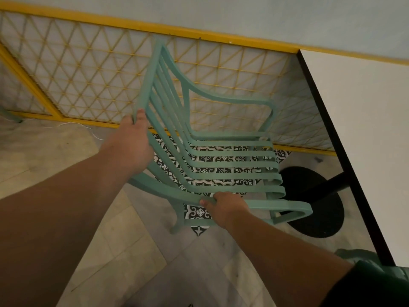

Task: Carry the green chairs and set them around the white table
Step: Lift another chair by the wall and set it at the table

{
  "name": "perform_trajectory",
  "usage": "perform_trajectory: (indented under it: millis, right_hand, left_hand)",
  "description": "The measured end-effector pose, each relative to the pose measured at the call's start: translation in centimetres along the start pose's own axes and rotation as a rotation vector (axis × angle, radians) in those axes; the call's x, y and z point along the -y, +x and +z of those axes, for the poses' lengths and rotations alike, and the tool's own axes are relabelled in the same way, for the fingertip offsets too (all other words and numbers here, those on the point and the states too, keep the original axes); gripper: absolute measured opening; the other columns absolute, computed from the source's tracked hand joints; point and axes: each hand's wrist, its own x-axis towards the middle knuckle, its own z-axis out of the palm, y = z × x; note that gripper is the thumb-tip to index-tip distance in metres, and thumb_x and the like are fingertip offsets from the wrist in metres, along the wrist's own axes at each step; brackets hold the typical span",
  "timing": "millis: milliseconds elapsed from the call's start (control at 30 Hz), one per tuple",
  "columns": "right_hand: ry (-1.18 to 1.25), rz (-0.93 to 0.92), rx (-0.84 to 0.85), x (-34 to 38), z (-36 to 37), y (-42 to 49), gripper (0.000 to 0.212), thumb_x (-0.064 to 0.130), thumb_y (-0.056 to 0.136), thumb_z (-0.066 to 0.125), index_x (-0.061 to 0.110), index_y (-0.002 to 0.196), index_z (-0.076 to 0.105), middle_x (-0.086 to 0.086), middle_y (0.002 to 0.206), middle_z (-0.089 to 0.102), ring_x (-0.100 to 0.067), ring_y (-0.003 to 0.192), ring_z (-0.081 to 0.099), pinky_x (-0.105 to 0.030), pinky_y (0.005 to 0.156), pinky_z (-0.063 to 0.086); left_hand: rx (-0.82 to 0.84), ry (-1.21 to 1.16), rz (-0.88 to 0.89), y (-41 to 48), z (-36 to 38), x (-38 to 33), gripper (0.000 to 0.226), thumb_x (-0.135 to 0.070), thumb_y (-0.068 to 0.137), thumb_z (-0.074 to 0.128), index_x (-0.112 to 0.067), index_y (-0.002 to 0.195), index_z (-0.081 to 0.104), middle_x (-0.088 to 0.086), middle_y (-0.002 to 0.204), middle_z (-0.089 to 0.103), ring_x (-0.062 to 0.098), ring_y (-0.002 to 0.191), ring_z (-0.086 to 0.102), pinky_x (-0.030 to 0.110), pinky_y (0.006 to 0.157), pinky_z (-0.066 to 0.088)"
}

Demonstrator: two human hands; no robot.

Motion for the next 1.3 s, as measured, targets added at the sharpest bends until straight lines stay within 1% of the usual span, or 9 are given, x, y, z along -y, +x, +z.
perform_trajectory:
  millis: [733, 867, 967, 1067, 1133, 1167, 1233, 1267, 1300]
  right_hand:
    - [0.051, 0.009, -0.014, 1.6, -0.1, 0.0, 0.054, 0.068, 0.098, 0.036, 0.02, 0.107, 0.059, -0.002, 0.094, 0.065, -0.023, 0.093, 0.062, -0.045, 0.092, 0.054]
    - [0.222, -0.004, 0.018, 0.5, -0.2, -1.5, 0.061, 0.07, 0.092, 0.049, 0.021, 0.128, 0.058, -0.005, 0.124, 0.061, -0.028, 0.121, 0.056, -0.048, 0.105, 0.048]
    - [0.372, 0.021, -0.002, -0.7, -1.1, -4.6, 0.06, 0.062, 0.095, 0.053, 0.025, 0.142, 0.05, -0.003, 0.142, 0.051, -0.025, 0.13, 0.05, -0.036, 0.111, 0.041]
    - [0.432, 0.069, -0.055, -1.1, -3.5, -9.0, 0.061, 0.058, 0.096, 0.053, 0.03, 0.149, 0.042, 0.001, 0.154, 0.042, -0.021, 0.14, 0.043, -0.035, 0.119, 0.031]
    - [0.484, 0.07, -0.094, -0.4, -6.5, -12.4, 0.056, 0.054, 0.099, 0.052, 0.03, 0.149, 0.043, 0.002, 0.156, 0.042, -0.02, 0.141, 0.041, -0.036, 0.12, 0.03]
    - [0.511, 0.063, -0.119, -0.2, -8.0, -13.7, 0.054, 0.053, 0.1, 0.05, 0.03, 0.149, 0.044, 0.003, 0.155, 0.043, -0.02, 0.141, 0.042, -0.036, 0.12, 0.031]
    - [0.572, 0.047, -0.156, 0.8, -11.7, -16.9, 0.057, 0.057, 0.099, 0.05, 0.03, 0.149, 0.044, 0.006, 0.15, 0.047, -0.019, 0.139, 0.045, -0.038, 0.118, 0.035]
    - [0.606, 0.037, -0.181, 1.3, -13.8, -18.5, 0.065, 0.064, 0.095, 0.051, 0.032, 0.151, 0.042, 0.008, 0.15, 0.047, -0.018, 0.139, 0.046, -0.041, 0.117, 0.037]
    - [0.633, 0.025, -0.215, 1.6, -15.4, -19.9, 0.074, 0.071, 0.091, 0.051, 0.034, 0.153, 0.038, 0.007, 0.155, 0.046, -0.017, 0.139, 0.046, -0.043, 0.117, 0.038]
  left_hand:
    - [-0.012, -0.017, 0.046, 2.0, -0.6, 1.0, 0.084, -0.013, 0.094, 0.054, -0.018, 0.162, 0.005, 0.014, 0.153, 0.028, 0.037, 0.123, 0.051, 0.048, 0.091, 0.049]
    - [-0.028, -0.092, 0.04, 1.6, -0.2, 1.3, 0.084, -0.024, 0.095, 0.054, -0.016, 0.161, 0.003, 0.011, 0.164, 0.016, 0.036, 0.138, 0.04, 0.05, 0.106, 0.045]
    - [-0.044, -0.158, 0.07, 1.1, -0.2, 1.6, 0.079, -0.026, 0.096, 0.051, -0.01, 0.16, 0.008, 0.013, 0.166, 0.014, 0.035, 0.145, 0.031, 0.05, 0.116, 0.037]
    - [0.077, -0.167, 0.091, 1.0, -1.4, 1.6, 0.079, -0.025, 0.1, 0.047, -0.008, 0.162, 0.001, 0.012, 0.17, 0.0, 0.03, 0.154, 0.015, 0.042, 0.124, 0.024]
    - [0.17, -0.18, 0.117, 0.5, -3.0, 1.6, 0.081, -0.025, 0.102, 0.048, -0.01, 0.161, -0.005, 0.01, 0.169, -0.011, 0.029, 0.155, 0.01, 0.039, 0.124, 0.022]
    - [0.22, -0.197, 0.114, 0.1, -3.9, 1.8, 0.081, -0.024, 0.102, 0.049, -0.012, 0.162, -0.005, 0.011, 0.17, -0.006, 0.03, 0.154, 0.017, 0.039, 0.121, 0.028]
    - [0.325, -0.262, 0.096, -1.0, -6.5, 2.9, 0.077, -0.025, 0.101, 0.052, -0.019, 0.163, 0.007, 0.011, 0.165, 0.024, 0.03, 0.139, 0.043, 0.037, 0.106, 0.042]
    - [0.356, -0.262, 0.118, -1.7, -8.1, 3.6, 0.074, -0.027, 0.1, 0.054, -0.021, 0.162, 0.015, 0.01, 0.161, 0.034, 0.029, 0.134, 0.048, 0.038, 0.105, 0.044]
    - [0.366, -0.237, 0.16, -2.4, -9.7, 4.2, 0.071, -0.029, 0.099, 0.056, -0.022, 0.161, 0.022, 0.009, 0.162, 0.033, 0.029, 0.138, 0.045, 0.041, 0.11, 0.042]
